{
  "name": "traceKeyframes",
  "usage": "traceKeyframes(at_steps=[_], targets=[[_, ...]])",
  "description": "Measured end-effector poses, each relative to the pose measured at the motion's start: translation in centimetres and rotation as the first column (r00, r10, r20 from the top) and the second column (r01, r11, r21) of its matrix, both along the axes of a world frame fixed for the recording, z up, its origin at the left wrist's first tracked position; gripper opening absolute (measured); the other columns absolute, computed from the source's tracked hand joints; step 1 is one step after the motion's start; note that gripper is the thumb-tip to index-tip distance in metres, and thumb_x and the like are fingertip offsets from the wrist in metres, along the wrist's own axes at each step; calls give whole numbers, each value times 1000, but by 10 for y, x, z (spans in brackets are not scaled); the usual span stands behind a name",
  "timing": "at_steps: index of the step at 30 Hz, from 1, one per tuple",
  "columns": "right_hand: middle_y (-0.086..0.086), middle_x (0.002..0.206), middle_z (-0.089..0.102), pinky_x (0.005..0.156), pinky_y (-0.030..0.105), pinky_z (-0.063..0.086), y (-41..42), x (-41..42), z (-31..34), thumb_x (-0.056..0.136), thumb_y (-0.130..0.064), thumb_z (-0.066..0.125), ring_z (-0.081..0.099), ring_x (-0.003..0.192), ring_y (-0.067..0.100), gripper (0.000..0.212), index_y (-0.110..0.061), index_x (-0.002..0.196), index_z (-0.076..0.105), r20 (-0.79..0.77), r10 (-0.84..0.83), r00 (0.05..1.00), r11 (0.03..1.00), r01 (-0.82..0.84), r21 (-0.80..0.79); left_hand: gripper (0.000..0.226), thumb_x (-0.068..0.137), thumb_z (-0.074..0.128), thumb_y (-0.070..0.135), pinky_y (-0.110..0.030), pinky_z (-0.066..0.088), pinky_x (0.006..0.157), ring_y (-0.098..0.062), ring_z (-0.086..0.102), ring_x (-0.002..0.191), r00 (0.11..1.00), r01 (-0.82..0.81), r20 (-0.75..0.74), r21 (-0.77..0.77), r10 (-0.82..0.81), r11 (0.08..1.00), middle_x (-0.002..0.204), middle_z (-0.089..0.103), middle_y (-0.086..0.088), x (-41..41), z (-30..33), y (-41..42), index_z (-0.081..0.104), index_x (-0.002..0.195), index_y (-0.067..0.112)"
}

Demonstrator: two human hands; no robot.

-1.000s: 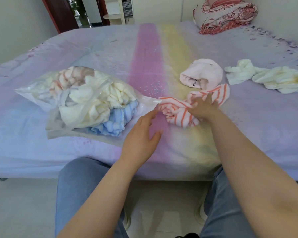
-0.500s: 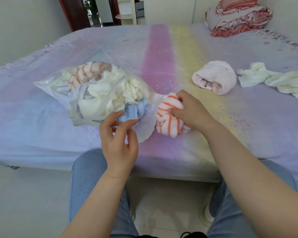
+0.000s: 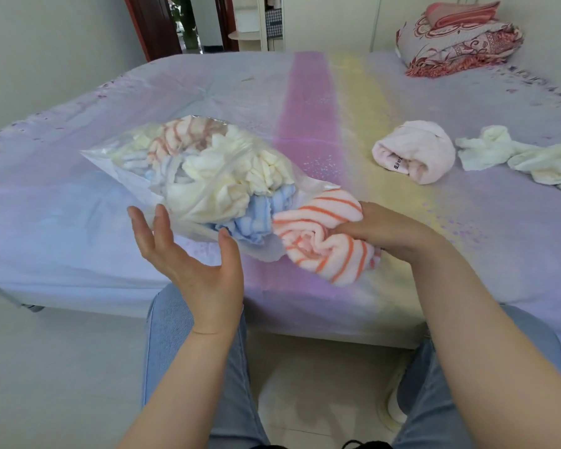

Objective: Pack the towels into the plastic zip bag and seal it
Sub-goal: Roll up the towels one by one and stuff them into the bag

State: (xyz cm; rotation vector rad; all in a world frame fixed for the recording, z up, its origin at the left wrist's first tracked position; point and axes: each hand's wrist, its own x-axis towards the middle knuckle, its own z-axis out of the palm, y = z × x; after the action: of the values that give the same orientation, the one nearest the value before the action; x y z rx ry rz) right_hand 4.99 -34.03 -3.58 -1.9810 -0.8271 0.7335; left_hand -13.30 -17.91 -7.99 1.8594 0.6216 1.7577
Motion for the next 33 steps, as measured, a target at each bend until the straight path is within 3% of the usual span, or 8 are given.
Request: traceKeyframes(at_steps=[3,6,10,13,17,22,27,33], targets=[[23,114,67,88,74,40,7,-25,29,77,-23,70,58,108,51,35,-16,111,68,-48,180,982,971,-170,171,82,81,66,-4,-42,15,121,-26,7,148,1000,-27,-15,-19,27,999,156,3,-23,-3,2,0,17,146,5],[14,105,73,81,49,57,41,-38,42,83,-14,68,71,94,27,25,-13,108,69,3,123,992,969,-121,214,91,80,72,4,-47,23,118,-23,12,149,1000,-24,-1,-173,24,985,158,5,-11,-2,-1,6,14,150,9],[-4,79,69,43,14,47,88,-45,39,86,-23,69,63,53,-3,22,-14,106,69,52,219,974,974,-221,46,54,81,59,5,-11,40,89,-15,46,111,996,77,6,-555,-88,828,132,30,-8,-1,0,6,36,130,2],[-4,93,71,74,26,59,121,-46,23,74,-38,73,69,83,1,41,-16,108,65,117,201,973,979,-204,16,32,81,57,16,-21,45,73,-22,58,96,961,116,-87,-735,-263,668,115,52,-8,-3,-11,18,47,110,6],[-9,106,62,79,33,48,139,-55,2,80,-53,58,60,93,13,56,-23,124,41,336,-124,934,974,51,219,18,92,53,26,-30,38,62,-9,51,63,928,74,-256,-583,-270,809,67,55,3,-12,-12,17,53,77,15],[13,123,50,89,40,36,132,-61,-14,91,-23,44,46,113,33,39,-11,128,40,852,-7,524,973,199,-115,30,92,47,39,-32,42,64,-8,49,62,939,49,-275,-485,-206,873,66,56,4,-17,-4,14,53,72,19],[-4,112,48,76,32,47,120,-71,-1,78,-41,67,55,89,14,58,-29,123,33,316,-31,948,924,-93,371,24,101,45,29,-15,36,55,0,50,58,961,56,-213,-471,-175,881,62,53,8,-18,8,14,51,78,24],[-3,114,57,98,36,43,101,-81,3,100,-41,38,51,107,12,36,-14,112,59,537,258,803,834,-466,295,17,103,40,26,-23,38,63,-7,51,71,961,102,-189,-438,-202,893,79,58,13,-18,15,23,53,94,19]])
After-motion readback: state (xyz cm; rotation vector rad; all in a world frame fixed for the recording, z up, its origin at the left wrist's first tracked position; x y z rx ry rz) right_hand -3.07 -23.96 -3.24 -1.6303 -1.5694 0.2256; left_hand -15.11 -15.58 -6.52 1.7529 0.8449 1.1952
